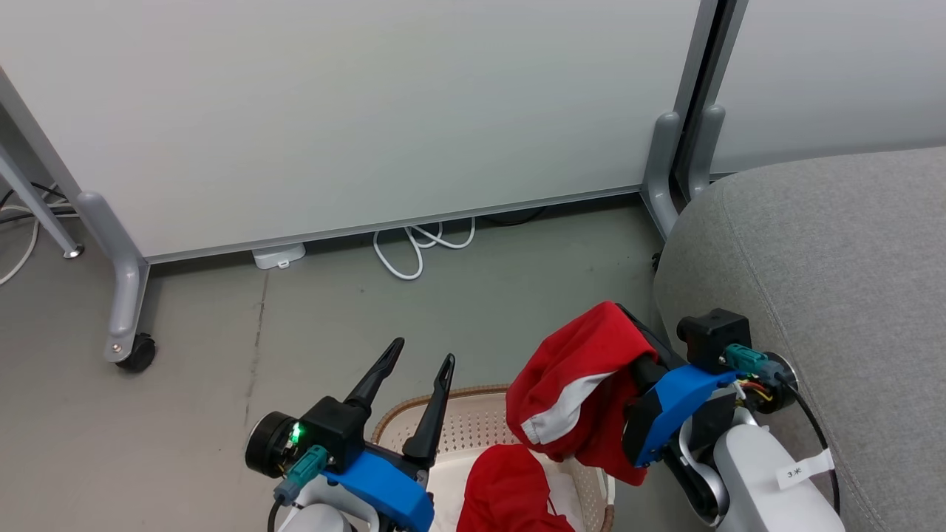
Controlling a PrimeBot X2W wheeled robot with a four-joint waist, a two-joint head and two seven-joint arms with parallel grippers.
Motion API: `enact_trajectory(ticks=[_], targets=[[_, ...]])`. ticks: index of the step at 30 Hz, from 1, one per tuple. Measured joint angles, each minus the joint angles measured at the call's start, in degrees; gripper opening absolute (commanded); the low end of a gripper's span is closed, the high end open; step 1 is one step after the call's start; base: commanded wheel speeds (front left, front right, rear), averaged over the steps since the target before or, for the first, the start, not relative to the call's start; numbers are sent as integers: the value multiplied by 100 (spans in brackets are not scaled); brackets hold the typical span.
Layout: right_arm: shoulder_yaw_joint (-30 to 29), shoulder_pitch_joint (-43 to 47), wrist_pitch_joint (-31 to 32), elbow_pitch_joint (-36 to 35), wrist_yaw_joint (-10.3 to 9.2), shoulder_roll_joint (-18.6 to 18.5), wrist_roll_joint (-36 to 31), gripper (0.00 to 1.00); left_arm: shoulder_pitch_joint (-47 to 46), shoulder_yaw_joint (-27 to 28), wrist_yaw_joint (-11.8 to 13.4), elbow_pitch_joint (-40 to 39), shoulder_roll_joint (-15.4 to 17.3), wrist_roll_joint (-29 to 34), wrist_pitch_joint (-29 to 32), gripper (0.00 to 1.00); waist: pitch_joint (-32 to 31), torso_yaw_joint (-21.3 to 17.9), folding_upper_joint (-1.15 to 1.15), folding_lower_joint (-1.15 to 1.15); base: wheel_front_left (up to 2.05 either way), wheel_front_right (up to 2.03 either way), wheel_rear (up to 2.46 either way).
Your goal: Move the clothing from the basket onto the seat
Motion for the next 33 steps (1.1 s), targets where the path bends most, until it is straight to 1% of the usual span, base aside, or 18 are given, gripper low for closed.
enact_trajectory(ticks=[6,13,17,24,33], targets=[[-43,34,3,-43,0,0,-9,0,120,256,-77,-16,-94,229,0,100,4,-1,0,0,0,0,0],[-25,85,12,-73,0,0,1,0,180,380,-101,4,-188,336,0,100,12,-56,0,0,0,0,0],[13,85,38,-111,0,1,7,0,205,435,-110,10,-198,381,0,100,32,-158,0,0,0,0,0],[67,85,53,-172,0,0,24,0,204,421,-127,-15,-187,378,-5,100,77,-534,0,0,0,0,0],[70,85,62,-210,0,-1,26,0,199,431,-127,-13,-135,380,-5,100,138,-1247,0,0,0,0,0]])
